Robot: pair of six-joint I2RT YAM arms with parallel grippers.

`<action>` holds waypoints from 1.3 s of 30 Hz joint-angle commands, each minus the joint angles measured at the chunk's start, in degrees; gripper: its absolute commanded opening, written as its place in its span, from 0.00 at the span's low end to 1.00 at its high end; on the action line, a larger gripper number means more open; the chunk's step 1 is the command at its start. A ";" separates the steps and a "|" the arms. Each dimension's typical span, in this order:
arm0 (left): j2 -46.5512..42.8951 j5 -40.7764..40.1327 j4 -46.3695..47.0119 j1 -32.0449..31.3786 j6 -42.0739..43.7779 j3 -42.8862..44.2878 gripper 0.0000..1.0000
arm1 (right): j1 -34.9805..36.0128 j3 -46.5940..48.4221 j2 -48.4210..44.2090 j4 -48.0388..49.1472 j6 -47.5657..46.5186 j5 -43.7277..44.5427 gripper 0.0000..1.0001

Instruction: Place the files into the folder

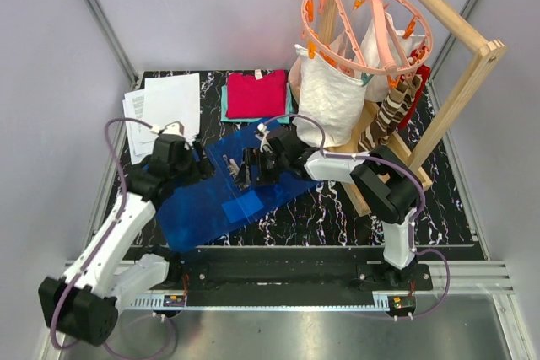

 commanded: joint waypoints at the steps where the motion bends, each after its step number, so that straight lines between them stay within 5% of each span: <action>1: -5.99 -0.30 -1.88 5.34 3.45 2.21 0.82 | 1.20 4.47 -5.39 -5.29 -6.85 6.11 0.94; 7: 3.79 10.33 1.63 20.28 0.74 8.09 0.95 | 1.64 9.38 -7.06 -14.58 -10.02 13.12 0.98; 11: 20.76 10.16 4.44 21.54 1.34 20.09 0.80 | 1.64 16.14 -5.66 -25.40 -12.39 19.36 0.98; 12: 27.85 9.55 4.88 21.36 3.09 22.67 0.62 | 1.64 17.30 -5.39 -27.33 -13.70 20.60 0.98; 15: 41.56 5.34 3.75 20.49 6.78 34.00 0.53 | 1.46 18.45 -7.05 -31.57 -16.26 23.86 0.98; 23: 62.27 -23.71 -5.66 10.12 15.94 57.64 0.67 | -0.21 13.71 -12.24 -31.13 -18.10 21.67 0.99; 33: 76.78 -32.38 -8.03 5.63 19.72 67.25 0.65 | -2.14 7.47 -18.92 -28.59 -17.76 21.23 1.00; 39: 79.16 -35.54 -8.03 5.10 21.74 66.47 0.54 | -2.93 4.57 -21.21 -26.56 -17.31 20.35 0.99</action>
